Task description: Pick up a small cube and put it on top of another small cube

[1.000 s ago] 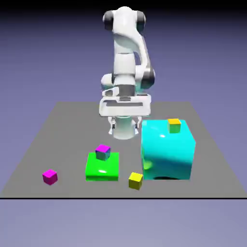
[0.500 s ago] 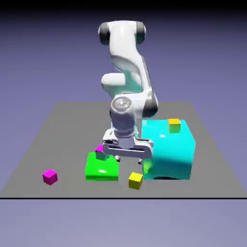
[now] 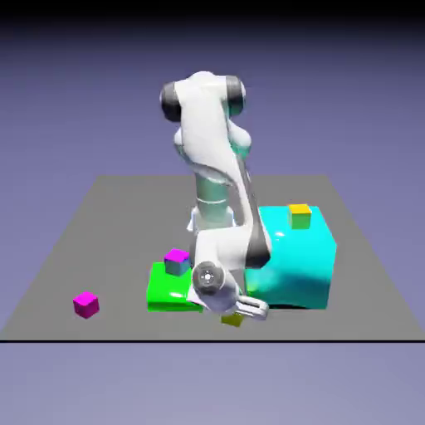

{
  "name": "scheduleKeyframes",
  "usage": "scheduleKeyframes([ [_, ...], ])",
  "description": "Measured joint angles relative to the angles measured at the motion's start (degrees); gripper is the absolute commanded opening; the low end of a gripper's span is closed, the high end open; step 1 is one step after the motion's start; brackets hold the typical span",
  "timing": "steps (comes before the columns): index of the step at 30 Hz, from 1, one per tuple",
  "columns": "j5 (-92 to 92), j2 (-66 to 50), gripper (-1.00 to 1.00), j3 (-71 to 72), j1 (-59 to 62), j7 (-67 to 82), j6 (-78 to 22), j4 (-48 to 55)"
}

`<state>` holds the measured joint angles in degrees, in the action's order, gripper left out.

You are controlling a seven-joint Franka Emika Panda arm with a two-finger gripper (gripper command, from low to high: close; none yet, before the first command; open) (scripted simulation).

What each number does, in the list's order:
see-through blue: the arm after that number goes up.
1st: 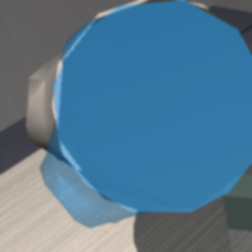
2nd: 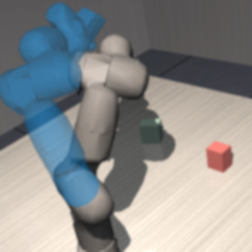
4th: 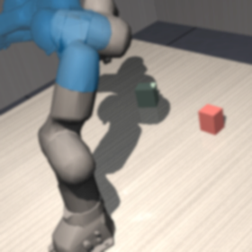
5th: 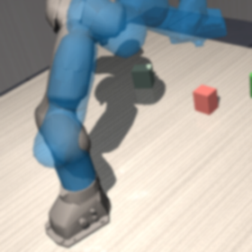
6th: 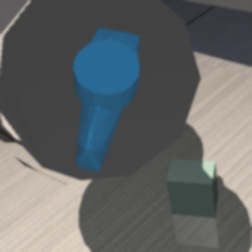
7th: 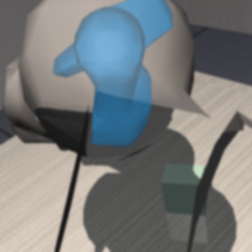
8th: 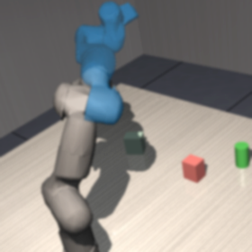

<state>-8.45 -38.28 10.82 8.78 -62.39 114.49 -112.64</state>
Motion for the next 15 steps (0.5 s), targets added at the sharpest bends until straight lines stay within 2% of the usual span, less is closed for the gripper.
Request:
scheduleKeyframes([
  [4,0.5,4.5,-1.0,-0.9,0.5,0.1,-9.1,4.5],
  [15,8.0,27.4,-1.0,-23.1,-8.1,18.2,-15.4,-13.8],
])
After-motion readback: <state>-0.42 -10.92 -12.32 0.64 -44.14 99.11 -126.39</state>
